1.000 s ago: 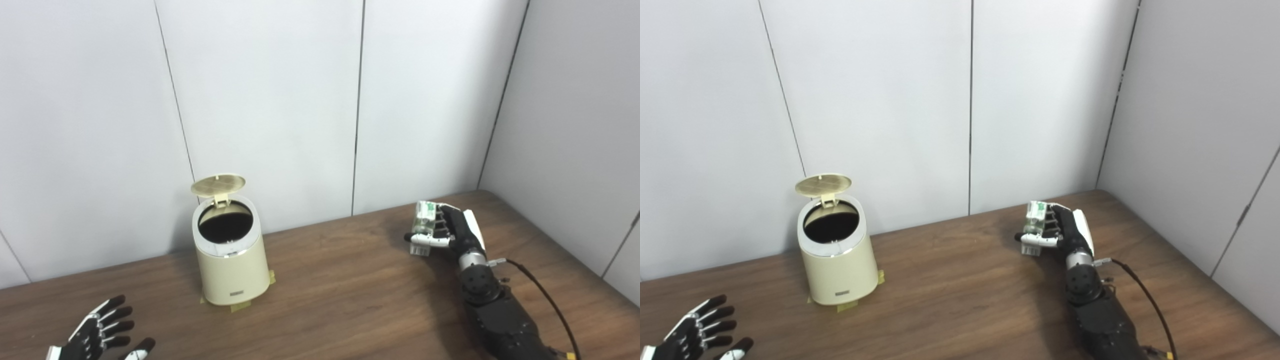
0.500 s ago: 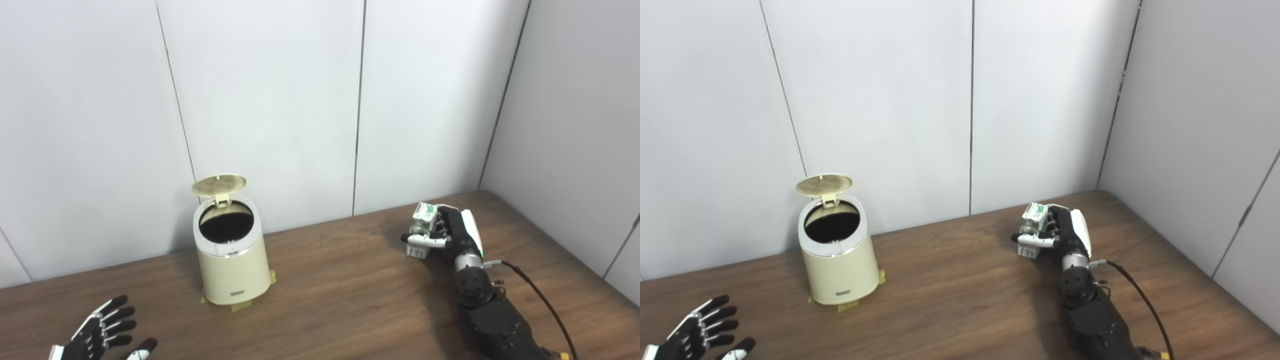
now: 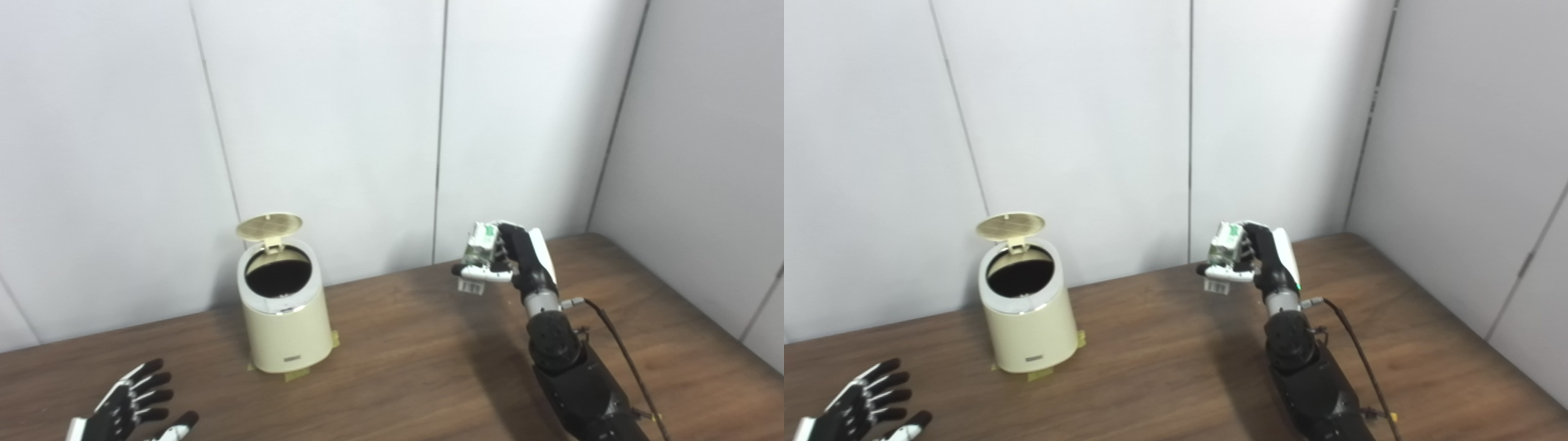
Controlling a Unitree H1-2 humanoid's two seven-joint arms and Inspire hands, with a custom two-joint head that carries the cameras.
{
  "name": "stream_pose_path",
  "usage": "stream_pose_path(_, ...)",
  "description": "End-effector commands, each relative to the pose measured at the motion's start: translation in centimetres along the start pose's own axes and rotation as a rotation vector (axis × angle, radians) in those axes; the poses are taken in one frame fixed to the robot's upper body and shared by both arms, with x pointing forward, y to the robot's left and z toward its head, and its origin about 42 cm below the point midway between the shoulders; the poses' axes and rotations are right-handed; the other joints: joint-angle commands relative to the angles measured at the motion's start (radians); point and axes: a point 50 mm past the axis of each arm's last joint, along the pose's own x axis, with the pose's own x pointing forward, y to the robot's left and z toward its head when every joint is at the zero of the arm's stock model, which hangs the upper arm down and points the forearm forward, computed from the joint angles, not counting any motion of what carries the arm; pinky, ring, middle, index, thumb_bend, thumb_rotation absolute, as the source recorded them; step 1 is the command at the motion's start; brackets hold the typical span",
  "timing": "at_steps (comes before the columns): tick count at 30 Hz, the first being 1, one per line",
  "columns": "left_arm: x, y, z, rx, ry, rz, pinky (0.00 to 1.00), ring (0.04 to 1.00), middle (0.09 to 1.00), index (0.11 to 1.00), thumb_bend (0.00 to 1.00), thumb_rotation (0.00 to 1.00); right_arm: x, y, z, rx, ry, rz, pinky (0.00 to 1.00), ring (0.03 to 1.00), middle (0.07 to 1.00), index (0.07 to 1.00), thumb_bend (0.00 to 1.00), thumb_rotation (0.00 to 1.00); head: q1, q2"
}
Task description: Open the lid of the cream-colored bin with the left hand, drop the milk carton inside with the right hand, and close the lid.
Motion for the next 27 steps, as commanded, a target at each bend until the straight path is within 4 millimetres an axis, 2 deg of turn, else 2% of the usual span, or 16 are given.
stream_pose_path(1, 0.7, -0.6, 0.8, -0.006, -0.041, -0.001, 0.64, 0.710, 0.767, 0.811, 0.69, 0.06, 2.8, -0.5, 5.7, 0.035, -0.157, -0.034, 0.32, 0.399, 0.490, 0.522, 0.52, 0.00, 0.011, -0.003)
stream_pose_path(3, 0.7, -1.0, 0.8, -0.012, -0.032, 0.000, 0.64, 0.715, 0.770, 0.813, 0.69, 0.05, 3.1, 0.3, 7.1, 0.041, -0.187, -0.014, 0.31, 0.394, 0.490, 0.529, 0.52, 0.00, 0.033, -0.008)
stream_pose_path(5, 0.7, -1.3, 0.8, -0.008, -0.032, -0.001, 0.64, 0.722, 0.772, 0.811, 0.69, 0.07, 3.3, 1.2, 8.4, 0.055, -0.208, 0.017, 0.36, 0.428, 0.491, 0.501, 0.52, 0.00, 0.054, -0.013)
stream_pose_path(10, 0.7, -2.4, 0.9, -0.017, -0.041, 0.000, 0.65, 0.720, 0.769, 0.806, 0.69, 0.07, 3.6, 3.0, 11.1, 0.111, -0.248, 0.082, 0.32, 0.414, 0.496, 0.507, 0.52, 0.00, 0.119, -0.026)
stream_pose_path(14, 0.7, -3.3, 0.9, -0.035, -0.042, 0.002, 0.63, 0.711, 0.761, 0.804, 0.70, 0.05, 3.4, 4.2, 12.7, 0.116, -0.276, 0.111, 0.31, 0.404, 0.500, 0.514, 0.52, 0.00, 0.159, -0.031)
stream_pose_path(19, 0.7, -4.4, 1.3, -0.043, -0.036, 0.006, 0.62, 0.715, 0.762, 0.802, 0.71, 0.06, 2.9, 7.0, 15.2, 0.161, -0.314, 0.186, 0.30, 0.403, 0.503, 0.513, 0.52, 0.00, 0.215, -0.032)
stream_pose_path(27, 0.6, -5.5, 2.1, -0.053, -0.040, 0.004, 0.64, 0.721, 0.767, 0.804, 0.70, 0.07, 2.4, 10.2, 17.8, 0.201, -0.357, 0.252, 0.31, 0.399, 0.490, 0.521, 0.52, 0.00, 0.256, -0.026)
